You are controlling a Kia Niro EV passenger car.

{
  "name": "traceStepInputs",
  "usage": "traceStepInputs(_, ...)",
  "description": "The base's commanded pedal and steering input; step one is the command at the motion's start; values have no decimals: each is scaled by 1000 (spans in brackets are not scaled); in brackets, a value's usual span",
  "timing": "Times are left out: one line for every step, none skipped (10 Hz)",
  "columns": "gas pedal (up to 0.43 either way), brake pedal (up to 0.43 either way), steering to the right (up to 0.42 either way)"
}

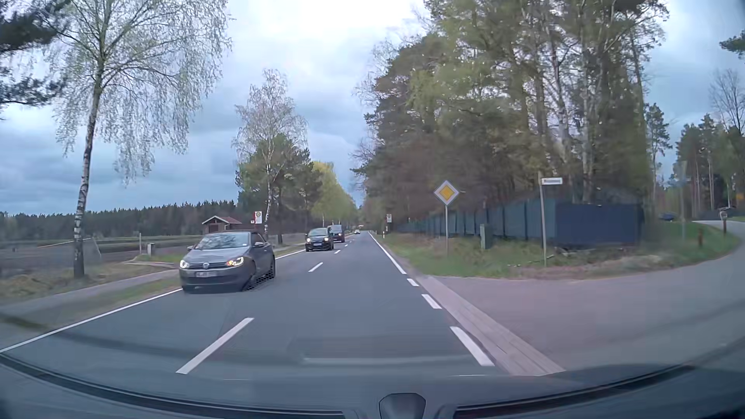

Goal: Follow the waypoints while adhering to traffic rules and regulations

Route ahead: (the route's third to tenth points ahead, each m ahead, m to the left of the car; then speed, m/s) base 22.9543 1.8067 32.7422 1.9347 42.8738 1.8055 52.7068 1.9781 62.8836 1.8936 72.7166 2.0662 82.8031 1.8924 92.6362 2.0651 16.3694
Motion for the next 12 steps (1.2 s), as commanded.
traceStepInputs(79,0,-2)
traceStepInputs(79,0,-2)
traceStepInputs(79,0,-2)
traceStepInputs(79,0,-2)
traceStepInputs(79,0,-2)
traceStepInputs(79,0,-2)
traceStepInputs(79,0,-2)
traceStepInputs(79,0,-2)
traceStepInputs(79,0,-3)
traceStepInputs(79,0,-3)
traceStepInputs(79,0,-4)
traceStepInputs(79,0,-4)
